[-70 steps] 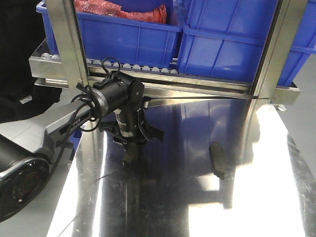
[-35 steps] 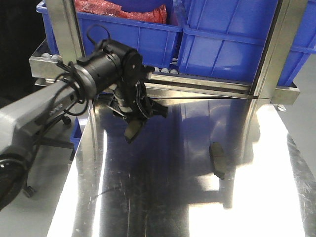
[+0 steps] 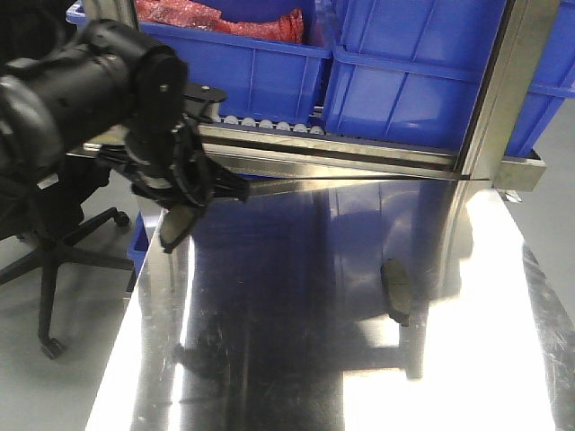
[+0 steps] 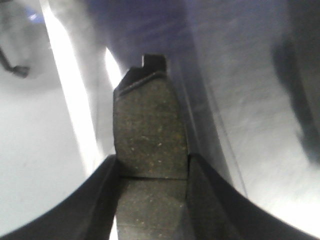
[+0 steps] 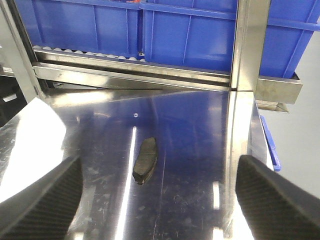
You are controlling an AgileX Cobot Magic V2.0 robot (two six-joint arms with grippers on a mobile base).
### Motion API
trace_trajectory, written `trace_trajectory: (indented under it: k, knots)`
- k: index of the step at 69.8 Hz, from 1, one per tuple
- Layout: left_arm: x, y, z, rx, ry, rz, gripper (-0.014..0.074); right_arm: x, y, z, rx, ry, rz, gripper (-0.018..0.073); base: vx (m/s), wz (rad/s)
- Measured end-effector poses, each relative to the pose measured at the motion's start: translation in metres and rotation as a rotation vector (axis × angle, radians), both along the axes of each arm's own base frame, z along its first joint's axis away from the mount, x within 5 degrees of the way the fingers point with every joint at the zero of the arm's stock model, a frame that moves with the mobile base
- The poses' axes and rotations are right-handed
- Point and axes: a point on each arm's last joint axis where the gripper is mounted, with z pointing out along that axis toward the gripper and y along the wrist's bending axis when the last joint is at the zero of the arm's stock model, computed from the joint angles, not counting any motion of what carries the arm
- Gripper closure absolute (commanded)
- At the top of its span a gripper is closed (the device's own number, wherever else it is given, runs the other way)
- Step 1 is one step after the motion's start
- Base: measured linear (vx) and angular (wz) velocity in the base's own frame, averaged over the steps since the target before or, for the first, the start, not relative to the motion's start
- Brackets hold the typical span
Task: Move and align brake pads A on conveyor
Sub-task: 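Lift the held brake pad with the left gripper off the table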
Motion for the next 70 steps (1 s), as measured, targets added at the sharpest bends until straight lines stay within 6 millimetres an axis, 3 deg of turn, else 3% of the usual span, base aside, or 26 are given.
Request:
trace_trajectory:
  k: [14, 25, 48, 63, 70]
  knots:
    - [-0.032, 0.034, 0.018, -0.03, -0.059, 0.025, 0.0603, 0.0, 0.0, 0.0, 0.0, 0.0, 0.0, -0.003, 0.0, 0.0]
    - [-0.062, 0.064, 0.019, -0.054, -0.102, 0.054, 0.0603, 0.0, 0.0, 0.0, 0.0, 0.0, 0.0, -0.003, 0.0, 0.0]
    - [-0.151, 0.134, 0.016, -0.111, -0.228, 0.177, 0.0603, 0.0, 0.0, 0.0, 0.0, 0.0, 0.0, -0.003, 0.0, 0.0]
    - [-0.202, 0.156, 0.011, -0.121, -0.297, 0.209, 0.0603, 0.0, 0.0, 0.0, 0.0, 0.0, 0.0, -0.003, 0.0, 0.0]
    - [-0.216, 0.16, 0.009, -0.128, -0.322, 0.21, 0.0603, 0.0, 0.0, 0.0, 0.0, 0.0, 0.0, -0.003, 0.0, 0.0]
